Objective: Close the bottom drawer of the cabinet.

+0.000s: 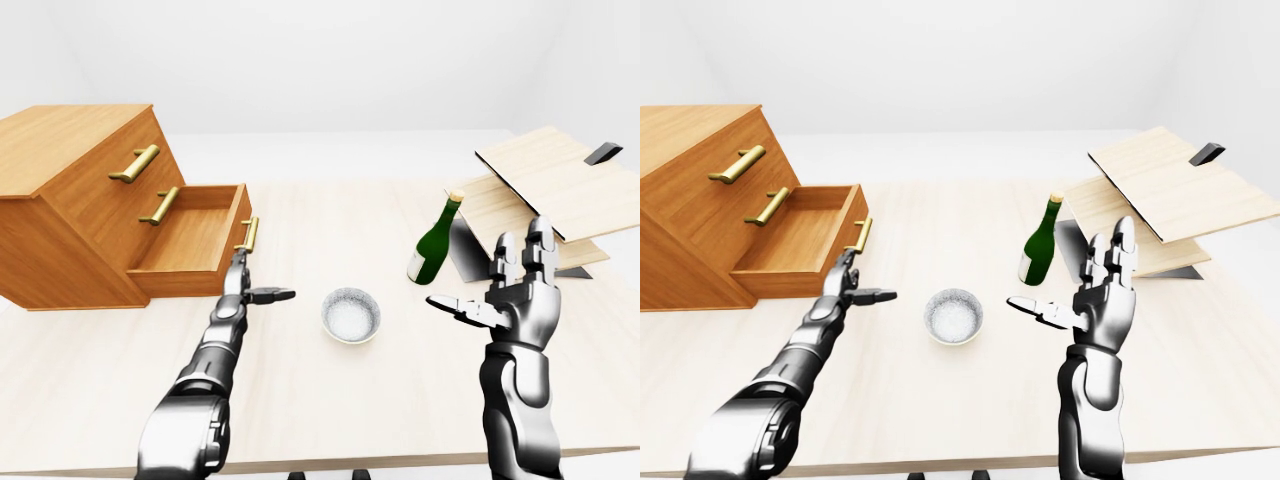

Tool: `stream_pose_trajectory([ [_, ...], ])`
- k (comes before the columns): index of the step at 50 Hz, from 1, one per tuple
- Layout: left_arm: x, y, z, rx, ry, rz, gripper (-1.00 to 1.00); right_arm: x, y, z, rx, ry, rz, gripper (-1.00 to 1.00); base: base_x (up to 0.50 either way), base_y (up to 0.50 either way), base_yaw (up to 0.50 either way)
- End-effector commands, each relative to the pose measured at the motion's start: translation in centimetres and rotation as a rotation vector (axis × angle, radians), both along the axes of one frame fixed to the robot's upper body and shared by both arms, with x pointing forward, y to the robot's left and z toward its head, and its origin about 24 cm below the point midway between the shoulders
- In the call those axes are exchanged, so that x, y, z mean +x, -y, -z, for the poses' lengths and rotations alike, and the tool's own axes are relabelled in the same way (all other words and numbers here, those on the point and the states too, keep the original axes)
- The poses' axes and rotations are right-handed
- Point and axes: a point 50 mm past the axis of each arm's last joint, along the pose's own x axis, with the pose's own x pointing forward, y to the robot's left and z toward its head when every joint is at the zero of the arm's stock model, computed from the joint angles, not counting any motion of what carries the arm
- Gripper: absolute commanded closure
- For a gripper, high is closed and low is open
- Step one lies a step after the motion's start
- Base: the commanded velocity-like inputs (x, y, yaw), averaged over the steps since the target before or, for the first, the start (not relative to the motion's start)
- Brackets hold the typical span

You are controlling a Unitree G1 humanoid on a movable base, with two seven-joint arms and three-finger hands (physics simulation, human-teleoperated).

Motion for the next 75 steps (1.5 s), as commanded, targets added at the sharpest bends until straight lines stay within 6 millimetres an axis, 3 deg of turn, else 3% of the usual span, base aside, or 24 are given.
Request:
stream_pose_trajectory([
  [1,0.1,-0.4,-0.3,-0.009,0.014,-0.017,-1.0,0.0,-0.1,0.0,-0.002,0.002,-0.002,-1.0,0.0,0.0,0.0],
  [24,0.0,-1.1,-0.2,-0.015,0.004,-0.051,-1.0,0.1,-0.1,0.3,-0.001,-0.014,-0.007,-1.0,0.0,0.0,0.0],
  [60,-0.4,-4.6,-0.3,0.001,-0.019,-0.253,-1.0,0.3,-0.3,0.4,0.0,-0.015,-0.018,-1.0,0.0,0.0,0.0],
  [75,-0.3,-6.6,-1.7,0.02,0.035,-0.396,-1.0,0.2,-0.4,0.1,-0.003,-0.003,-0.018,-1.0,0.0,0.0,0.0],
])
